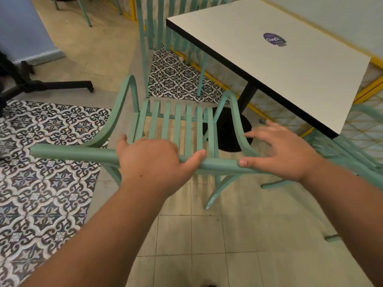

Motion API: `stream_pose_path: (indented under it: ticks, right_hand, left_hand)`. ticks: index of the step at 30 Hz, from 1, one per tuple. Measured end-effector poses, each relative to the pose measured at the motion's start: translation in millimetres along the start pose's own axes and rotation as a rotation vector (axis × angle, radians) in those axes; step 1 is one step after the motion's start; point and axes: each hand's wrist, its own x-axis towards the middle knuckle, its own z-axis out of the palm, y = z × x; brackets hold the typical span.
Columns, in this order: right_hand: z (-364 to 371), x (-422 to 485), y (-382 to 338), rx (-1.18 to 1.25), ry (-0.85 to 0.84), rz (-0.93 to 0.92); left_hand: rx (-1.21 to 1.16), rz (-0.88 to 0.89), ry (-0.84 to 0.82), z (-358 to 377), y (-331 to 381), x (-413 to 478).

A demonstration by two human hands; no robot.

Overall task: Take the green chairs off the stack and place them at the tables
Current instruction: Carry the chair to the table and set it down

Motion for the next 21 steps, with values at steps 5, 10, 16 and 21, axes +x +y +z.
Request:
stream_pose_path:
  ticks: [5, 10, 16, 21]
  right_hand:
    - [3, 9, -1, 0.153, -0.266, -0.033]
    - [2, 2, -9, 0.180, -0.337, -0.036]
    - [14, -18, -25, 0.184, -0.327, -0.018]
    - [24, -34, -34, 0.189, -0.290, -0.026]
  left_hand:
    - [0.017, -0.028, 0.077, 9, -1, 6]
    - [0.038, -0.006, 0.109, 9, -9, 7]
    - [0.079, 0.037, 0.104, 5, -25, 3]
    - [0.100, 0.084, 0.121, 3, -35, -3]
